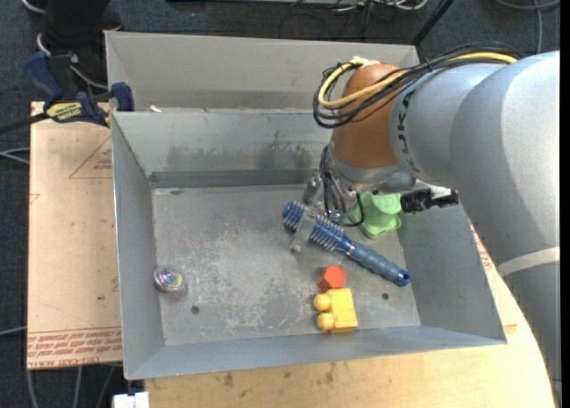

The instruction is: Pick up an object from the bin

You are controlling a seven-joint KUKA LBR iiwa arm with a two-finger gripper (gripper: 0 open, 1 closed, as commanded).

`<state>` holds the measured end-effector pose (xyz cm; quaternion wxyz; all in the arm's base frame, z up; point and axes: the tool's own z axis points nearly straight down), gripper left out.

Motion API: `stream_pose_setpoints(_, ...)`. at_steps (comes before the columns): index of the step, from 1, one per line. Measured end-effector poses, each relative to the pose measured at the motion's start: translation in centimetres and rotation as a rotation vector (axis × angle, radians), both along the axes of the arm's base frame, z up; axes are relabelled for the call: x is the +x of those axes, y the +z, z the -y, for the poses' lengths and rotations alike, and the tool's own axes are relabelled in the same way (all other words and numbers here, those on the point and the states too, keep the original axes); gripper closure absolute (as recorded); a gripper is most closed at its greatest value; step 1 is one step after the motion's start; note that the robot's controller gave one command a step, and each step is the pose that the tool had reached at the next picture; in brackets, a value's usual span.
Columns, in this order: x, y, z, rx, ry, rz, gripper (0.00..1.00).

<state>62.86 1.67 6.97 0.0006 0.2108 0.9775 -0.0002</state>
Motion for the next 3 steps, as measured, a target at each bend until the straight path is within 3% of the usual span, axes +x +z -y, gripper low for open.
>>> stream_pose_setpoints(1, 0.0, -0.1, 0.0, 0.000, 0.000, -0.002, 1.00)
stream_pose_setpoints(3, 0.2, 9.3, -0.1, 0.002, 0.005, 0.004, 1.00)
